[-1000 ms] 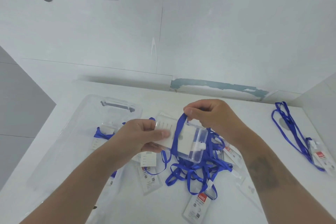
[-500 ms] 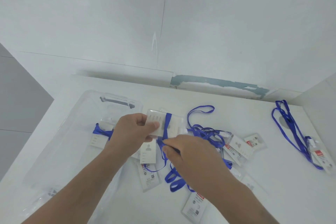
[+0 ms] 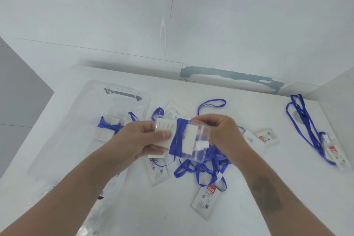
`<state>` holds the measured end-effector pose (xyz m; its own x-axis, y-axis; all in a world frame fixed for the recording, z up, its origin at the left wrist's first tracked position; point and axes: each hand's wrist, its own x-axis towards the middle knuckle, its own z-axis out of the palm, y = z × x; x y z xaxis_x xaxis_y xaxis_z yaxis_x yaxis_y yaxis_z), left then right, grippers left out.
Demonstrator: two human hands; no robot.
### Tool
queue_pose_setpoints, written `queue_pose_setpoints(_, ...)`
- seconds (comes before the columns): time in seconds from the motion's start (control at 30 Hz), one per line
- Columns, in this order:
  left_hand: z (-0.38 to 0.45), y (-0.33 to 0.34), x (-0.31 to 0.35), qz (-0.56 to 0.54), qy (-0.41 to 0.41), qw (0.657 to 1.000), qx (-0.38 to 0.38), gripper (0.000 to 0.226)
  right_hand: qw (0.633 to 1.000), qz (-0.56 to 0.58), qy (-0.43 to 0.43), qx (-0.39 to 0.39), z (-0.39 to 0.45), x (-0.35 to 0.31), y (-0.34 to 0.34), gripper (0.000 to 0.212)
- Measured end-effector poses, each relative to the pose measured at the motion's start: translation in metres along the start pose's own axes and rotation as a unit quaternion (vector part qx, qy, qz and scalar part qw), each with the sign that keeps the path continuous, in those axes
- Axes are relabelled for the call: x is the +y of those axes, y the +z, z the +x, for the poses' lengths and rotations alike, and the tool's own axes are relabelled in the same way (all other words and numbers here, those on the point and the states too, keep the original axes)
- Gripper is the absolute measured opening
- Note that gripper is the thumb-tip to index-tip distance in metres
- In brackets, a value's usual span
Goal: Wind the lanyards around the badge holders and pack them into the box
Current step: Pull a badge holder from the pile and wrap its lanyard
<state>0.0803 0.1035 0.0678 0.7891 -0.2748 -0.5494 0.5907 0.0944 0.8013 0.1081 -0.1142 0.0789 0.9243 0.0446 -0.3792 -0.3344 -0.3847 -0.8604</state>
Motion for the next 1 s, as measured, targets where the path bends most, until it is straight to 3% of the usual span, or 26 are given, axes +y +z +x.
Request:
queue_pose_setpoints(0.07,0.002,0.001,-0.002,-0.060,0.002,0.998,0.026,0.015,0.998,-0.051,0.023,-0.004,-0.011,0.015,0.019,0.040)
queue_pose_setpoints(0.17,0.008,0.004,-0.007,-0.091,0.001,0.990,0.104,0.014,0.998,-0.064,-0.009,-0.016,-0.035,0.023,0.044,0.022)
queue_pose_setpoints(0.23,0.010,0.005,-0.013,-0.051,0.002,0.984,0.171,0.013,0.984,-0.158,-0.078,-0.010,-0.049,0.028,0.051,0.019)
queue_pose_setpoints(0.33,0.011,0.007,-0.019,0.074,0.020,0.970,0.232,0.008,0.937,-0.326,-0.127,-0.018,-0.064,0.021,0.048,0.027)
queue_pose_setpoints(0.4,0.010,0.007,-0.020,0.138,0.028,0.964,0.224,0.006,0.924,-0.351,-0.150,-0.017,-0.068,0.008,0.037,0.024)
queue_pose_setpoints(0.5,0.004,0.010,-0.018,0.178,0.019,0.973,0.146,0.003,0.936,-0.315,-0.152,-0.034,-0.064,-0.014,0.012,0.008)
queue_pose_setpoints(0.6,-0.002,0.011,-0.013,0.181,-0.010,0.983,0.041,0.010,0.960,-0.239,-0.115,-0.093,-0.046,-0.029,-0.007,0.007)
queue_pose_setpoints(0.77,-0.009,0.007,-0.008,0.096,-0.040,0.990,-0.090,0.032,0.987,0.041,-0.007,-0.158,-0.019,-0.015,-0.017,0.012)
queue_pose_setpoints(0.9,-0.011,0.012,-0.011,-0.047,-0.053,0.994,-0.081,0.031,0.920,0.340,0.125,-0.152,-0.020,0.018,0.011,0.020)
queue_pose_setpoints(1.0,-0.009,0.018,-0.018,-0.085,-0.067,0.993,-0.037,0.030,0.871,0.451,0.119,-0.152,-0.026,0.028,0.033,0.017)
